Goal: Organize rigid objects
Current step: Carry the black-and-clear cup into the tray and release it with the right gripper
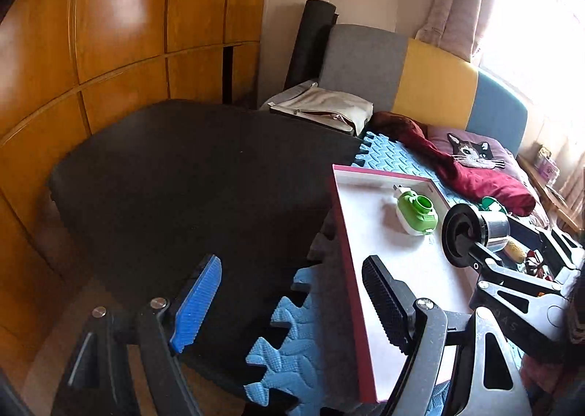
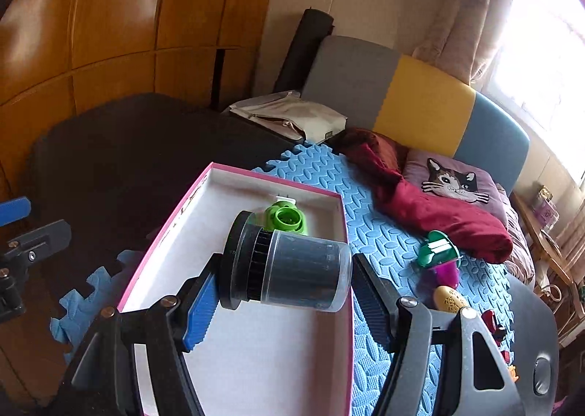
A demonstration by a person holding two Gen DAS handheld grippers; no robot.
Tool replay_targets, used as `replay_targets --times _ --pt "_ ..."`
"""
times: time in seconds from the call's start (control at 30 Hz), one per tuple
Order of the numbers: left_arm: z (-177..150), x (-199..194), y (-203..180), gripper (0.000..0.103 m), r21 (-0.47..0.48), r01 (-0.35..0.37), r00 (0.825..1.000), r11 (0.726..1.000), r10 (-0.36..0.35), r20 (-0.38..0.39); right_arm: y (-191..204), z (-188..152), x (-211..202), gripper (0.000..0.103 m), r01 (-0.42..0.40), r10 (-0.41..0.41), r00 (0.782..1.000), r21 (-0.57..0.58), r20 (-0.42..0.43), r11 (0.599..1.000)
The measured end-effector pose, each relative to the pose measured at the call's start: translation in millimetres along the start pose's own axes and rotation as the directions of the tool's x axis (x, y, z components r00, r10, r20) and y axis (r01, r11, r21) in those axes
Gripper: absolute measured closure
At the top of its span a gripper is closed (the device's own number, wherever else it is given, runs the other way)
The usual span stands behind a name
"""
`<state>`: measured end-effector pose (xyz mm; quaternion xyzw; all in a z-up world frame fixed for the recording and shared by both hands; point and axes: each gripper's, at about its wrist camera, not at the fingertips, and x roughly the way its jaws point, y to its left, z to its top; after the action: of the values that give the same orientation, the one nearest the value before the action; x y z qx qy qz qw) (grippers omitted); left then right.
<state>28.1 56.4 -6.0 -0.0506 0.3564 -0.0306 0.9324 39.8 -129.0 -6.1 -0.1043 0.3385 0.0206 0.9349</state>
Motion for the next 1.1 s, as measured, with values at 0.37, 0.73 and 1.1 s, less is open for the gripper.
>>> replay_targets --times 0.37,0.73,1.1 --pt "1 4 3 0.023 -0.004 -0.002 1.0 1.0 0.002 -0.003 -3 -3 28 0.033 0.013 -0.012 0.998 0.009 -0.068 1.0" --pt "3 -7 -15 0.023 0.064 -0.047 0.999 0.997 0.045 0.029 -37 -9 92 0.033 0.001 0.027 0.975 0.124 -0.222 0.992" --pt "3 -12 -21 0.023 0.101 -0.083 0.996 0.991 0.078 0.049 -48 -7 66 0.028 -0.066 0.089 0.988 0.181 -0.123 0.981"
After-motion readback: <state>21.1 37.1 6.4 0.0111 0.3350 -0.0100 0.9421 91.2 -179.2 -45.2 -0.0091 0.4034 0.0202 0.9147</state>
